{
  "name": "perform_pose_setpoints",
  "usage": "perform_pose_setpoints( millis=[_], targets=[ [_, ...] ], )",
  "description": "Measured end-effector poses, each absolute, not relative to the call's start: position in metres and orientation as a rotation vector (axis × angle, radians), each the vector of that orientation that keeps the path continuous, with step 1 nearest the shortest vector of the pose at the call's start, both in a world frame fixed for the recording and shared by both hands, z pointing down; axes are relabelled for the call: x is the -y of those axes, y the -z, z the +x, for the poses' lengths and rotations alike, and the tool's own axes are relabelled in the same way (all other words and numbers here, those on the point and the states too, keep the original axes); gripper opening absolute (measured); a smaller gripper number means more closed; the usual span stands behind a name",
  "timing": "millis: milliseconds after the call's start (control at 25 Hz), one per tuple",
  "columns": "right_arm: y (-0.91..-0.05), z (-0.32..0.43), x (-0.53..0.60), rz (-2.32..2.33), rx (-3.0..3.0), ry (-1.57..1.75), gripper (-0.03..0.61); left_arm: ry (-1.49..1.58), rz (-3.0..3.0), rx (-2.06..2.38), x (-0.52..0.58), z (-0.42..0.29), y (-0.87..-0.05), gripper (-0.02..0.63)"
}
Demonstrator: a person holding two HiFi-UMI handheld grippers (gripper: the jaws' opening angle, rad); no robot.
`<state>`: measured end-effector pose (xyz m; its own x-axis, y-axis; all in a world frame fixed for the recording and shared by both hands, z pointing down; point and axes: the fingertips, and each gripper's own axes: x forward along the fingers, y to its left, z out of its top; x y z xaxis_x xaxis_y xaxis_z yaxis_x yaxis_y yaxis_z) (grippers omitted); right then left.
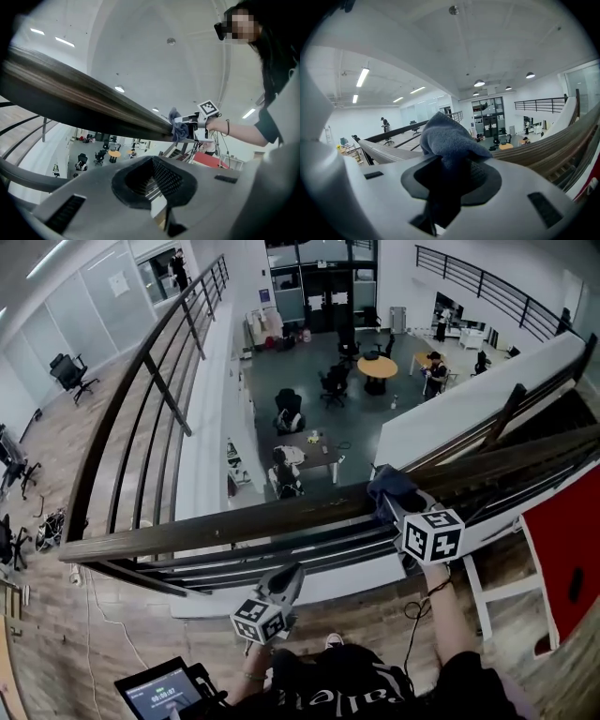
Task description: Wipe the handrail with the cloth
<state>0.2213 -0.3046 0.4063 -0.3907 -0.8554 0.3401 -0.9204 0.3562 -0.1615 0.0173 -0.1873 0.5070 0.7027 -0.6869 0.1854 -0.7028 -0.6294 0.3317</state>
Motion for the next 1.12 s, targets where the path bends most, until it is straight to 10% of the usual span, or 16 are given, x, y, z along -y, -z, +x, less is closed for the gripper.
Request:
perform_pose_setpoints(
  millis=[800, 1120],
  targets=[
    [-0.408, 0.581, 0.329, 1.995, 1.977, -0.390, 0.103, -0.132, 2.527, 1.074, 0.165, 0.075, -0.512, 0.000],
    [-0.387, 0.614, 0.308, 2.188, 1.844, -0.428, 0.103, -0.152, 2.482, 1.132, 0.129, 0.024, -0.497, 0.000]
  ],
)
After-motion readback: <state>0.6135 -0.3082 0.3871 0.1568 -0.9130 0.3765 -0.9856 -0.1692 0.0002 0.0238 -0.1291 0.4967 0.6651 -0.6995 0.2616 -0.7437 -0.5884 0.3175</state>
